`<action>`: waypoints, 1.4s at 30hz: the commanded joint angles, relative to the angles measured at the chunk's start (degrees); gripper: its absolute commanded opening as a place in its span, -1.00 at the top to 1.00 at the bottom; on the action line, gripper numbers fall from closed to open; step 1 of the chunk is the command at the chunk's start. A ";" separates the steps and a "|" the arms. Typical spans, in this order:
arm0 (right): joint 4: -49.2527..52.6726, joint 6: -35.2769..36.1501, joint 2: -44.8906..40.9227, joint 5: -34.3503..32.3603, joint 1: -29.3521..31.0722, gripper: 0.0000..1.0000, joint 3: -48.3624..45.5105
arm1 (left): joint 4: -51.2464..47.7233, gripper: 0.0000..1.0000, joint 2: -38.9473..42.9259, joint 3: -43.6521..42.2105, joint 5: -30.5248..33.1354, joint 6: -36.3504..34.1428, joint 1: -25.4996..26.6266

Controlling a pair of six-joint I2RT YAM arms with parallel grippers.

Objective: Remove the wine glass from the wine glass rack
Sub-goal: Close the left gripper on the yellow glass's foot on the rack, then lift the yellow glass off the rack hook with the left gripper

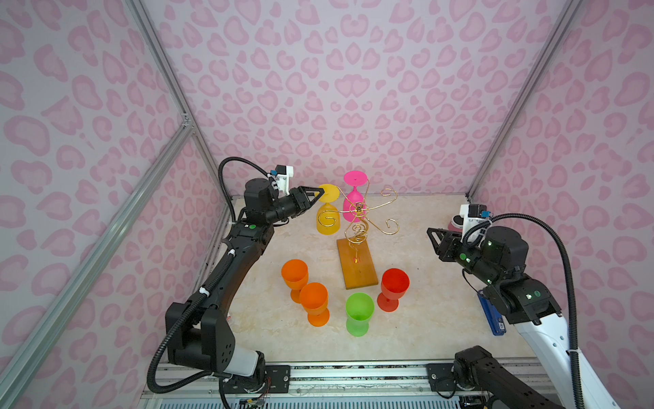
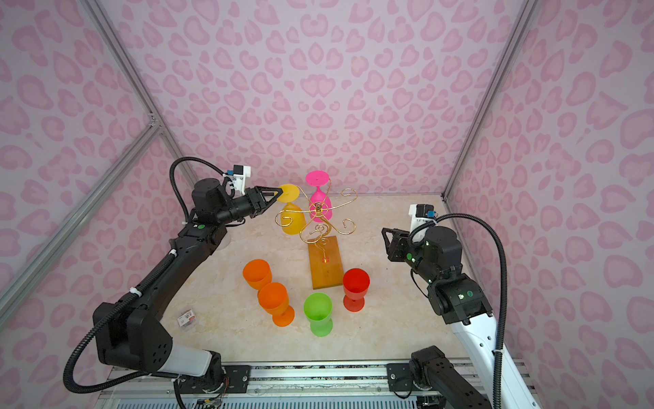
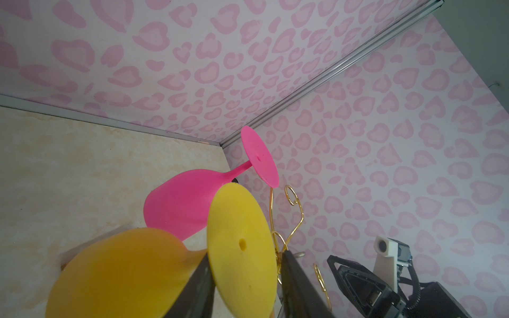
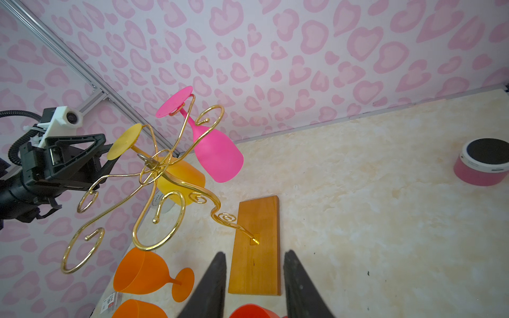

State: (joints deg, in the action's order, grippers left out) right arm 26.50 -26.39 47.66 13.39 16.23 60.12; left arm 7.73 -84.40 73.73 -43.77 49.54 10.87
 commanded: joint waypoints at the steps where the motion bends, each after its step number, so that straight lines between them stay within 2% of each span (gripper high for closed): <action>1: -1.20 -0.41 -0.11 0.42 -0.30 0.28 -0.53 | 1.78 0.25 -0.45 0.85 -0.79 0.16 -0.05; 11: -1.54 -1.12 -0.72 1.20 -1.16 0.29 -1.19 | 1.41 0.59 -0.73 0.97 -0.97 0.38 -0.02; 27: -1.62 -1.72 -1.25 1.71 -1.95 0.28 -1.49 | 2.82 0.90 -0.44 1.51 -3.60 3.72 -1.88; 42: -1.80 -2.08 -1.34 2.34 -2.70 0.29 -1.64 | 5.66 0.96 -2.33 5.04 -5.01 7.32 -3.32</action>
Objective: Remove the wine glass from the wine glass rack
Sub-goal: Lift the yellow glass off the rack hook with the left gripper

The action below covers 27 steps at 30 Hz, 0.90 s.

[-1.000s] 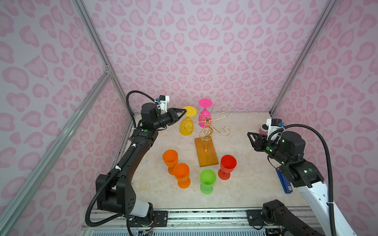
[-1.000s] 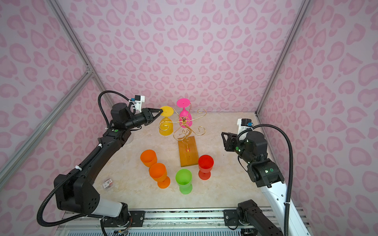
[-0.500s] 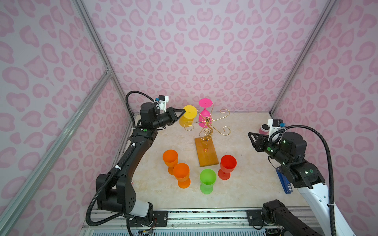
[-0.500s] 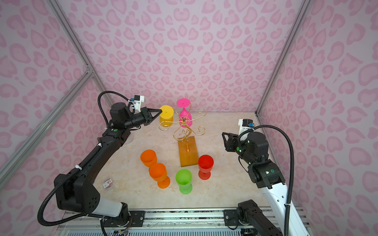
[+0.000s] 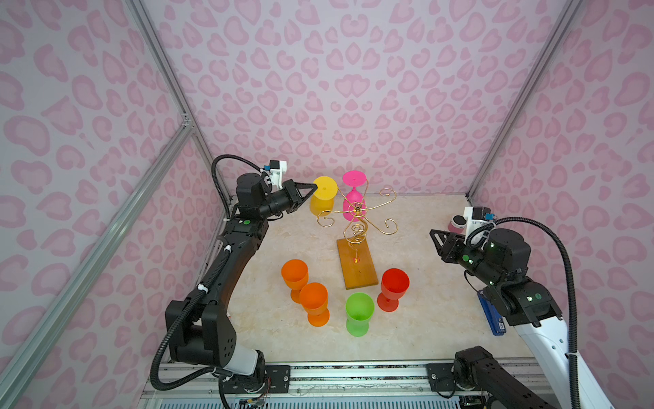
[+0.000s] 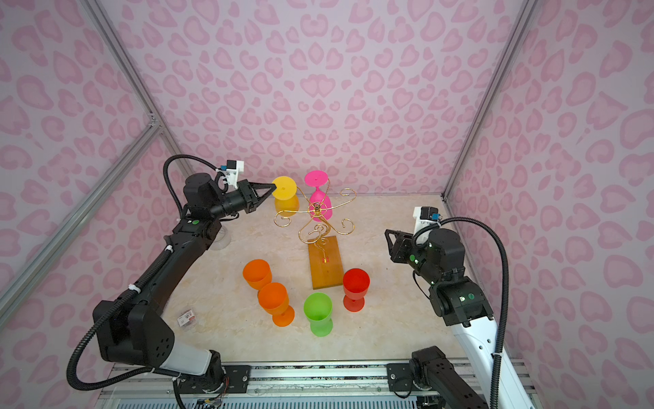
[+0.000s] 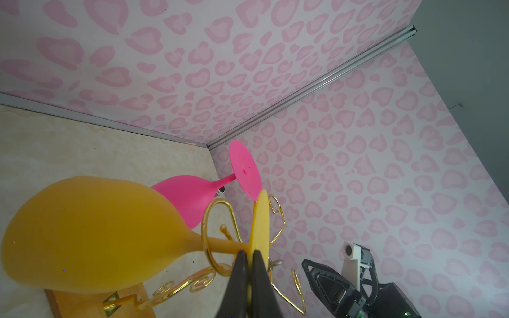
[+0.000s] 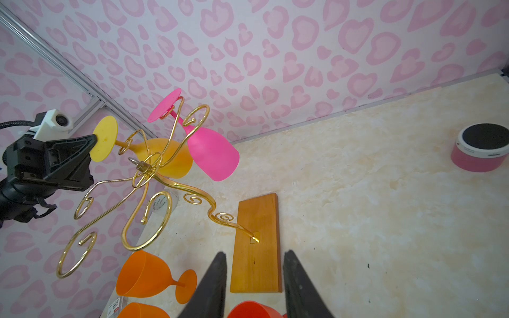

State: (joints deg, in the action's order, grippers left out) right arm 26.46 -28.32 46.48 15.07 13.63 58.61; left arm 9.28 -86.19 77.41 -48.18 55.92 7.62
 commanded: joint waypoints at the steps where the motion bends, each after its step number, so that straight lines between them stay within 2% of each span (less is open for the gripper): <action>1: -1.76 -0.17 -0.16 0.66 -0.22 0.29 -0.09 | 4.33 0.96 -0.76 1.49 -0.68 1.19 -0.06; 14: -2.77 -0.29 0.94 2.01 -0.97 0.29 -0.21 | 9.59 0.96 -3.76 2.70 -2.34 5.68 0.77; 27: -3.12 -0.69 0.56 2.33 -1.33 0.29 -0.91 | 9.81 0.96 -4.04 3.11 -4.23 4.42 3.66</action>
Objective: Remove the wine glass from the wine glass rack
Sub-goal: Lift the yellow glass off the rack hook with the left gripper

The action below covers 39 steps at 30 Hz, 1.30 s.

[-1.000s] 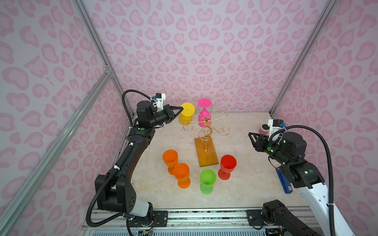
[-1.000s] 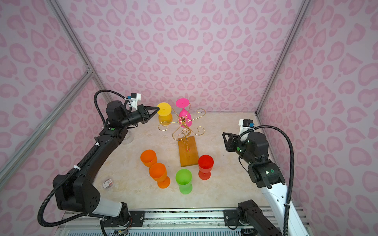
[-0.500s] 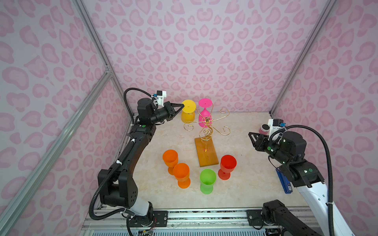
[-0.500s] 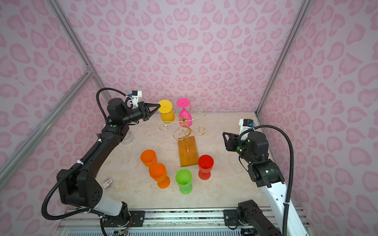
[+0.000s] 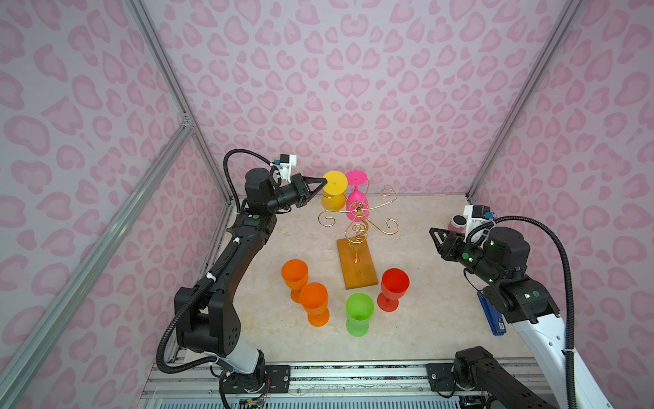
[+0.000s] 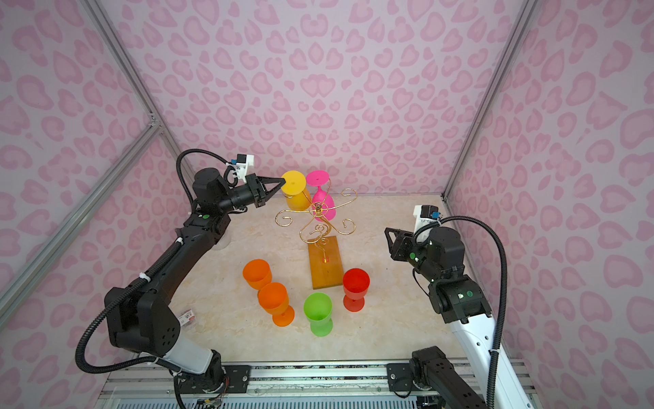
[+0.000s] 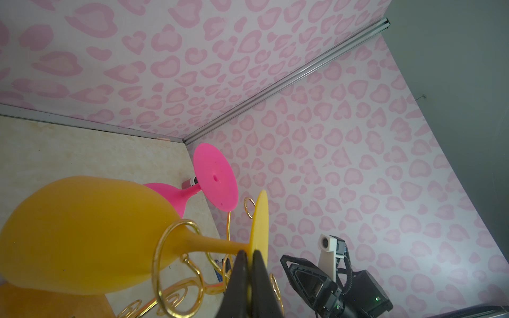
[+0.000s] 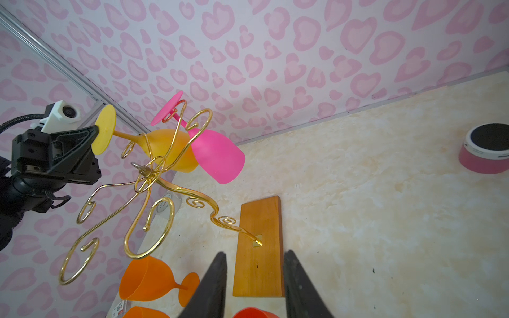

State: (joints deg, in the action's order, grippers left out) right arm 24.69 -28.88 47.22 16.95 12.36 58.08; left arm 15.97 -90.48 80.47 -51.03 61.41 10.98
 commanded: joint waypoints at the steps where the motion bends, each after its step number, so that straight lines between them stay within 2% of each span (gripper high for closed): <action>1: -1.31 -0.14 -0.22 0.48 -0.14 0.29 -0.38 | 3.11 0.96 0.45 -0.19 -1.61 -1.24 0.52; 24: -1.92 -1.09 -0.02 1.55 -0.42 0.30 -0.87 | -4.72 0.96 8.61 -6.85 -2.86 -8.20 -0.39; 39: -2.78 -1.09 0.06 1.99 -0.78 0.29 -1.09 | -14.47 0.97 15.79 -8.02 -3.20 -12.73 -8.27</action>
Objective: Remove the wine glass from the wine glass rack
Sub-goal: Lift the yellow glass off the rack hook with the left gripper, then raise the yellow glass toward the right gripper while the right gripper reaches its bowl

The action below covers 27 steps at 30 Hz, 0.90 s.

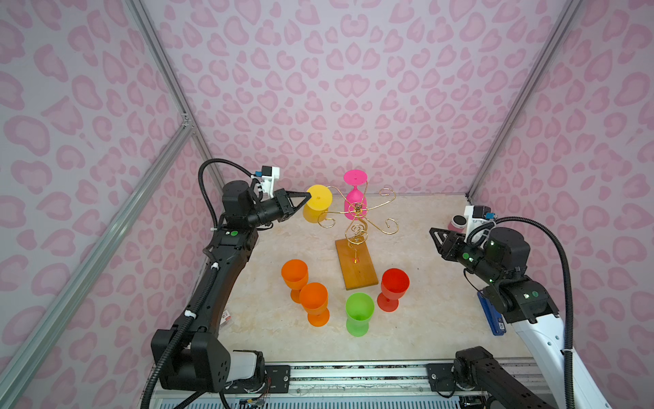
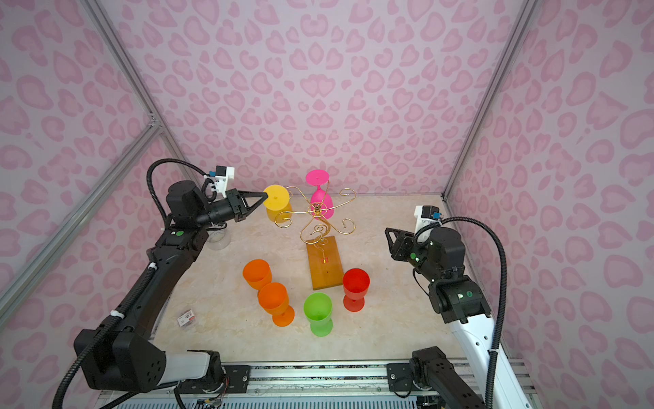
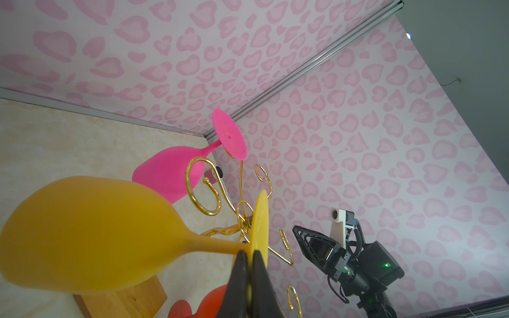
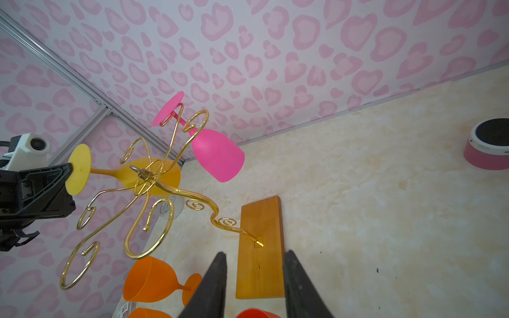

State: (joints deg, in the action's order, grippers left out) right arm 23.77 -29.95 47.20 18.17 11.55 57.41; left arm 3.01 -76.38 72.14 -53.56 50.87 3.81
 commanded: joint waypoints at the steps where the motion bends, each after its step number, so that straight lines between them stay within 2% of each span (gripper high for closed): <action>1: -2.11 -0.02 0.09 1.04 0.03 0.29 -0.50 | -1.92 0.96 2.45 0.28 -0.67 -2.34 -1.78; 8: -3.16 -0.36 -0.09 2.03 -0.19 0.27 -0.57 | -5.48 0.97 7.33 3.53 -0.63 -3.32 -5.72; 15: -9.33 -1.98 -0.10 5.76 -0.13 0.26 -1.79 | -2.60 0.96 12.96 8.54 1.06 -0.42 -5.50; 22: -23.73 -8.04 1.50 11.35 -0.13 0.24 -4.70 | 4.49 0.96 15.34 11.01 2.40 3.89 0.70; 27: -35.99 -13.39 3.44 14.66 -0.04 0.17 -5.98 | 19.27 0.96 13.27 8.46 1.82 12.85 5.98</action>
State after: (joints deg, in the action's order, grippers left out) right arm -0.82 -39.09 49.98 29.80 11.40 52.03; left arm 10.24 -62.17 81.62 -52.03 57.32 8.29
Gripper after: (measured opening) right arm 0.413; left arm 0.064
